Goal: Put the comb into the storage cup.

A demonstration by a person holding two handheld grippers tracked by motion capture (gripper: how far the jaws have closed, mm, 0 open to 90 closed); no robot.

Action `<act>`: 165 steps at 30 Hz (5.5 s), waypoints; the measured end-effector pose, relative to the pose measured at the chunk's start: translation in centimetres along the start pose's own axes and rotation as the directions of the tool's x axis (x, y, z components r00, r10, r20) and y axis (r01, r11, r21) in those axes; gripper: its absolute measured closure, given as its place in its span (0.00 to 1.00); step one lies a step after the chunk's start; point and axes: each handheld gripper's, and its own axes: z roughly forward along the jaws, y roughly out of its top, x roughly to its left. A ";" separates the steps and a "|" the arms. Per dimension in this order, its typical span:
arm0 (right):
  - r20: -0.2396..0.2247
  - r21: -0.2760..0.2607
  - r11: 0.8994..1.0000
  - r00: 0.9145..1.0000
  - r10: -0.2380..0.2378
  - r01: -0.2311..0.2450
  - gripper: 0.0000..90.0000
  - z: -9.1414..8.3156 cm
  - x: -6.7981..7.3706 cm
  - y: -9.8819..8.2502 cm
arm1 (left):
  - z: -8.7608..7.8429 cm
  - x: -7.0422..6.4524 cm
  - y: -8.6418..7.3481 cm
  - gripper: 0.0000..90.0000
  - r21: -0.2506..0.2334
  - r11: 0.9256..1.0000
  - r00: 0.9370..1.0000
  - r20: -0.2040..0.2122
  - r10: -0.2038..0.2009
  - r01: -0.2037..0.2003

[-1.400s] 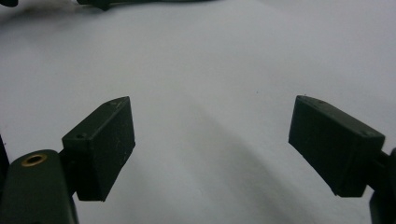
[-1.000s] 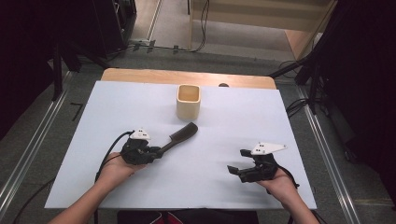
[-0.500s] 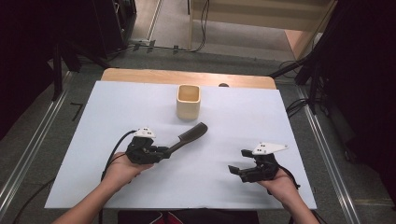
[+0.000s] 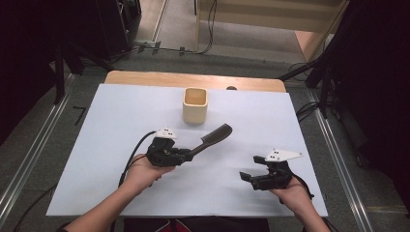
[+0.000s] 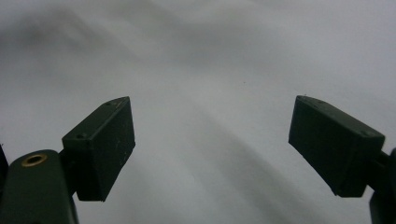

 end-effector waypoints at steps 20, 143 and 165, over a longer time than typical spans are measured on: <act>0.041 -0.046 0.999 0.999 0.013 -0.011 0.14 -0.8 0.3 0.4 | 3.3 -1.4 2.9 0.81 -0.109 0.994 1.000 0.001 -0.027 0.027; 0.038 -0.256 0.784 0.804 0.593 -0.566 0.71 3.1 -2.3 10.2 | 11.9 -5.3 2.5 0.81 -0.589 0.807 0.998 -0.025 -0.056 0.031; -0.004 -0.228 0.767 0.788 0.615 -0.600 0.76 2.6 -2.3 10.4 | 11.9 -5.2 2.5 0.80 -0.575 0.814 0.997 0.035 -0.074 0.081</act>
